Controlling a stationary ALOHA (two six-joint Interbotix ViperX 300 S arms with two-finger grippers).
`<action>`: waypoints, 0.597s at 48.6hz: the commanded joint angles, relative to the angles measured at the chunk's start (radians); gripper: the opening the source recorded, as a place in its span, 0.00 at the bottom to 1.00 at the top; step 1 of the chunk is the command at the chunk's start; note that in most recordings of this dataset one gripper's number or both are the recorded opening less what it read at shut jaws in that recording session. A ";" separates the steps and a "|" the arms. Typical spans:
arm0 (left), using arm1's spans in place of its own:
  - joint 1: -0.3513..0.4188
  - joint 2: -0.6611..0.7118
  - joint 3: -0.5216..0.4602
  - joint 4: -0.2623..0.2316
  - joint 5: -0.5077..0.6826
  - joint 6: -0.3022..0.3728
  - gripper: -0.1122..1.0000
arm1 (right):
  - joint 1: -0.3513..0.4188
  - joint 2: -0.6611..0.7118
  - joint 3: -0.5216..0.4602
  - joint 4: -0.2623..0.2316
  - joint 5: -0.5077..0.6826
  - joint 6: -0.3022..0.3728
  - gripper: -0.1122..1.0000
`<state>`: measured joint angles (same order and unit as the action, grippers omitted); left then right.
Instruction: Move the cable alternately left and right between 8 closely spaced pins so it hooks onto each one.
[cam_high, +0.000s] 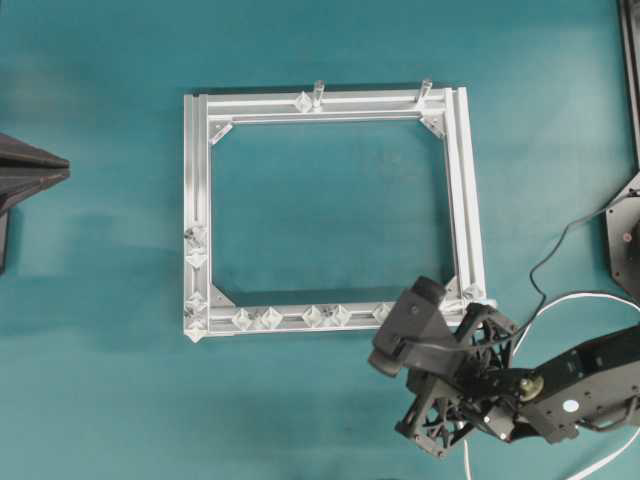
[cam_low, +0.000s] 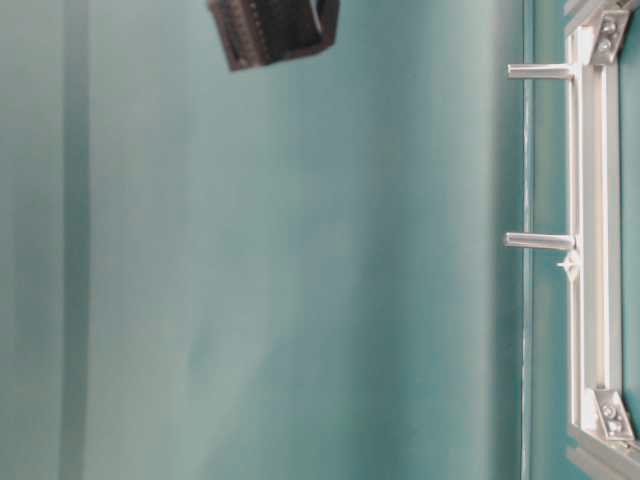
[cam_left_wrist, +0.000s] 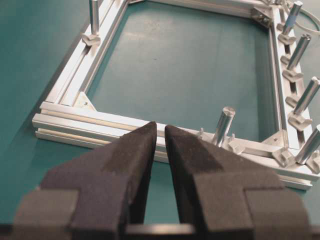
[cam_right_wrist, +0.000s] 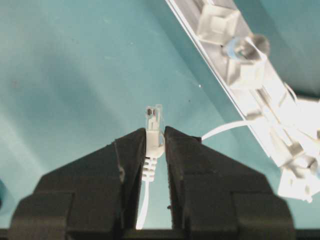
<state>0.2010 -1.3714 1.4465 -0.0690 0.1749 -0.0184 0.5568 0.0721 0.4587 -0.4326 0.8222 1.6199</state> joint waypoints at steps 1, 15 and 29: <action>0.003 0.009 -0.012 0.002 -0.005 -0.006 0.29 | 0.005 -0.029 -0.003 -0.011 0.002 0.046 0.25; 0.003 0.009 -0.012 0.002 -0.005 -0.006 0.29 | 0.005 -0.028 0.018 -0.011 0.018 0.262 0.25; 0.003 0.009 -0.012 0.002 -0.005 -0.006 0.29 | -0.006 -0.031 0.020 -0.028 0.106 0.488 0.25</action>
<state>0.1994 -1.3714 1.4465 -0.0690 0.1749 -0.0184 0.5553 0.0721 0.4863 -0.4449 0.9127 2.0755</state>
